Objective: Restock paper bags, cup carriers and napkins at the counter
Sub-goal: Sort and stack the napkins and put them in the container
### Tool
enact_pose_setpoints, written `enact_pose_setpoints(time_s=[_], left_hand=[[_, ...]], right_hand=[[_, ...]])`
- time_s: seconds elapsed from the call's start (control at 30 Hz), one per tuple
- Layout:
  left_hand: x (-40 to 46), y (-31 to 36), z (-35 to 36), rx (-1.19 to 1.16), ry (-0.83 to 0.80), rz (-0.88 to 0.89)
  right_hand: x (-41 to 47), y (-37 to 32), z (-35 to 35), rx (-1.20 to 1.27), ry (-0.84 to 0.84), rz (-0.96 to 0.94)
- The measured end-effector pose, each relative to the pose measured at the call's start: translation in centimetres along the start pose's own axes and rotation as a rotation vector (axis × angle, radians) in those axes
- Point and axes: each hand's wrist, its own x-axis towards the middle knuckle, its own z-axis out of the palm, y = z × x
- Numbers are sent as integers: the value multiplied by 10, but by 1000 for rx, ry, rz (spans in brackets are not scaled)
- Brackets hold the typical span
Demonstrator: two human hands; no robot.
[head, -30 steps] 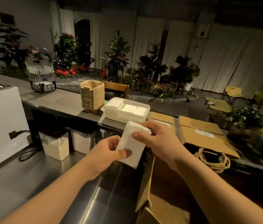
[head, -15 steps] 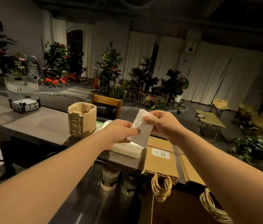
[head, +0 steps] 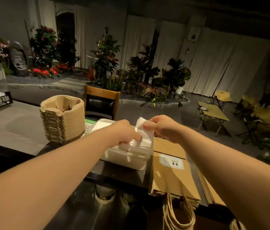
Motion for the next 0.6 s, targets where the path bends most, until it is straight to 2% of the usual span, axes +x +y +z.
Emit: enact_pose_setpoints(time_s=[0.1,0.3,0.37,0.47,0.53,0.6], left_hand=[[3,-3,5,47,1,12],[-2,-2,6,176,29,46],[-2,-5,9,227,108,106],[2,-9,12,284,209,331],[2,-10,12,398,168,450],[4,-13,12,558,100,468]], right_hand=[[2,4,3,-67,-28,34],[4,1,16,-250,57,0],[1,6,24,-294,157,-67],[-7,18,30,-417,355,-257],[-12,25,30,-554,301,-334],[-16,31,30,-638,206,-296]])
